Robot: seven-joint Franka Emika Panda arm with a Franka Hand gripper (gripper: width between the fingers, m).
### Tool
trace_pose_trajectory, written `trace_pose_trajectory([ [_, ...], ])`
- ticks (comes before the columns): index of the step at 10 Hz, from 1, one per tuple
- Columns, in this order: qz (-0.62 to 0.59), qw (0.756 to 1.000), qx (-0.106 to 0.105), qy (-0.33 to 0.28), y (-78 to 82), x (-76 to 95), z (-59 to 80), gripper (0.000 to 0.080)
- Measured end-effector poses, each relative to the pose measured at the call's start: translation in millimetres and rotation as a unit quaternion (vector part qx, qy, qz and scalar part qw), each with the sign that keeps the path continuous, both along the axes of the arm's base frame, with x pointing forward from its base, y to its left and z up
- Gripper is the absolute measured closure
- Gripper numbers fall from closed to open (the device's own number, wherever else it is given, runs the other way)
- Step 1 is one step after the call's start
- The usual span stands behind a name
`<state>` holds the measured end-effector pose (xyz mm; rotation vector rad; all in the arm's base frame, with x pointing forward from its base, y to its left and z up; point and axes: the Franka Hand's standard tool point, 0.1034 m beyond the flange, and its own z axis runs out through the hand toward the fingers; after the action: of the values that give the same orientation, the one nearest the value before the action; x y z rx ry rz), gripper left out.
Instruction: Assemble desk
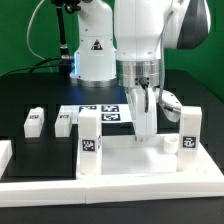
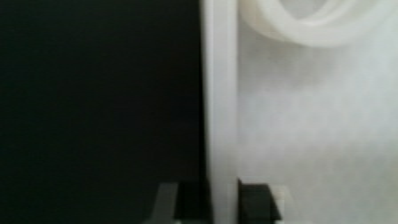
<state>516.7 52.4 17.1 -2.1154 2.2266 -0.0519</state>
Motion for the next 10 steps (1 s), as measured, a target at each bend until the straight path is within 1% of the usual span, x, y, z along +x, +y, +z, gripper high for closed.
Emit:
trace_pose_trajectory([
  [5,0.003,1.000,0.000,0.000,0.0,0.0,0.0,0.0742],
  [7,0.034,0.999,-0.003,-0.001,-1.4,-0.3,0.3,0.0742],
  [9,0.106,0.994,-0.003,0.001,-23.9,-14.1,-0.1,0.0742],
  [10,0.166,0.986,0.000,0.009,-31.3,-19.3,-0.2,0.0739],
])
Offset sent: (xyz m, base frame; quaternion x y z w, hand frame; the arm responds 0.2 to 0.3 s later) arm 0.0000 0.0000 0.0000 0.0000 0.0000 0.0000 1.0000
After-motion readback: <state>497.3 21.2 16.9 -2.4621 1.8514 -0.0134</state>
